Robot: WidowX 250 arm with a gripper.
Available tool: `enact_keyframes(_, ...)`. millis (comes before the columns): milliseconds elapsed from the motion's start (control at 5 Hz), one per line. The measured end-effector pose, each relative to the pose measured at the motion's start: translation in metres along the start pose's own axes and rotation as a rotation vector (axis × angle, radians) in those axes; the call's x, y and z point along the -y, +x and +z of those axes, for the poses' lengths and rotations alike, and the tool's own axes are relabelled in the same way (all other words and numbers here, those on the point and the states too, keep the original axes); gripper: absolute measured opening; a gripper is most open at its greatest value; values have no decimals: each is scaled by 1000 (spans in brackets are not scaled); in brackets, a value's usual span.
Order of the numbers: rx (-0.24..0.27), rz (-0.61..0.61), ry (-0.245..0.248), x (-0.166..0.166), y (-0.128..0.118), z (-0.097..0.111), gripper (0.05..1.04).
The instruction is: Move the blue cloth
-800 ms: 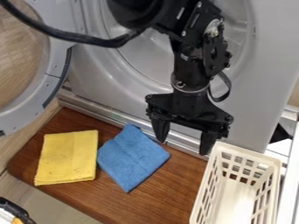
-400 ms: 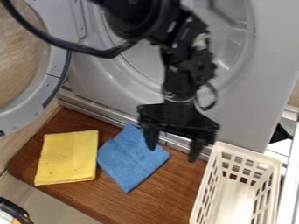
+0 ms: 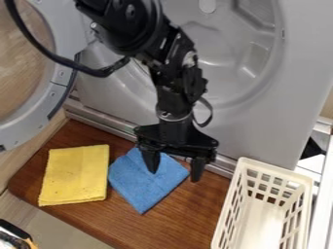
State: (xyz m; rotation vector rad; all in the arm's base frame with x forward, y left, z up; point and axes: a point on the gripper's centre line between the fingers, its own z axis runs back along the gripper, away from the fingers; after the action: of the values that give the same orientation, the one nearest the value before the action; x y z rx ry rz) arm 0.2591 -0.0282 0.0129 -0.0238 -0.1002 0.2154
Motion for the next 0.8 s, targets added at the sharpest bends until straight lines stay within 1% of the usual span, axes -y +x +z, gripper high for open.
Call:
enact_keyframes(200, 15, 34, 17, -12, 5, -19, 1001)
enact_keyframes(400, 58, 62, 35, -27, 11, -31, 1001)
enact_keyframes(600, 75, 107, 52, -44, 17, -39, 1001)
enact_keyframes(800, 84, 120, 64, -53, 23, -37, 1001)
